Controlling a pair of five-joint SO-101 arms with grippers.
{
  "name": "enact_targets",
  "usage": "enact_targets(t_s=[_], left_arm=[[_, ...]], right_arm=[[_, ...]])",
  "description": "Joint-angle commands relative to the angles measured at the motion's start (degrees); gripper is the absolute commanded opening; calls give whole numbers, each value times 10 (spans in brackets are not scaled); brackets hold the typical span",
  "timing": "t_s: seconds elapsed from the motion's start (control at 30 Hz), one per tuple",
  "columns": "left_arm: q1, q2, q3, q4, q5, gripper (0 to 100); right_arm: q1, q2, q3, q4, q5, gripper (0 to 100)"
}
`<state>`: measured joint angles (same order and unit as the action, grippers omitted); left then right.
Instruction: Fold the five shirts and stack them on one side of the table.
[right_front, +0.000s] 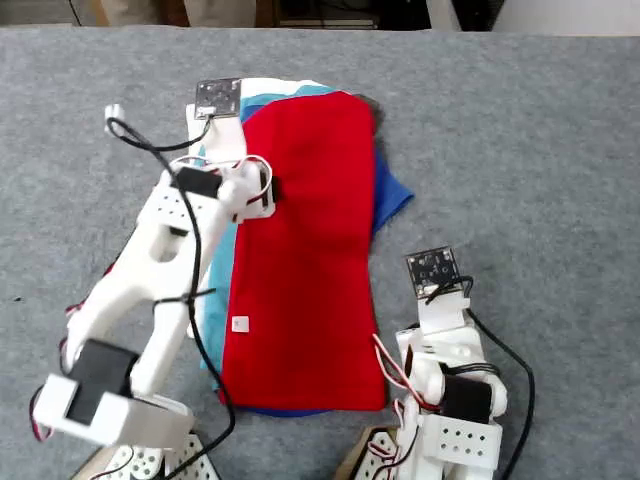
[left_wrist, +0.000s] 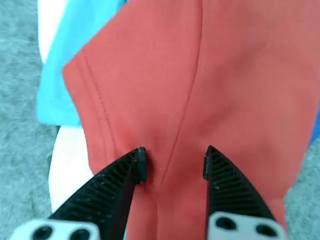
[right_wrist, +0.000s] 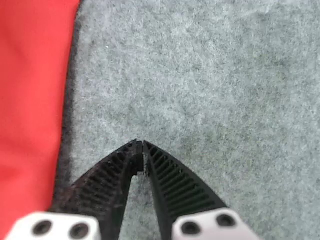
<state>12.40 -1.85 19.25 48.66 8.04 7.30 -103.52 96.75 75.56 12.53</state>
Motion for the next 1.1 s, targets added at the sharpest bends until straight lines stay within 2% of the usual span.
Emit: enact_targets(t_s=[0.0,0.1,0.27,0.43,0.63,1.0,1.07], left_arm=[[4,23,-48,-11,3,198],[4,44,-57,-12,3,188],[5,53,-73,-13,-1,19],[33,48,-76,-4,1,18],[129,9,-120,77,1,19],[275,-39,-138,73,0,26],[293,-38,-135,73,1,64]], right_arm=[[-8,-65,0,2,-3,5],[-8,-65,0,2,-3,5],[-8,-65,0,2,-3,5],[-8,-65,0,2,-3,5],[-8,-65,0,2,-3,5],[-11,-65,0,2,-6,5],[-11,-65,0,2,-6,5]])
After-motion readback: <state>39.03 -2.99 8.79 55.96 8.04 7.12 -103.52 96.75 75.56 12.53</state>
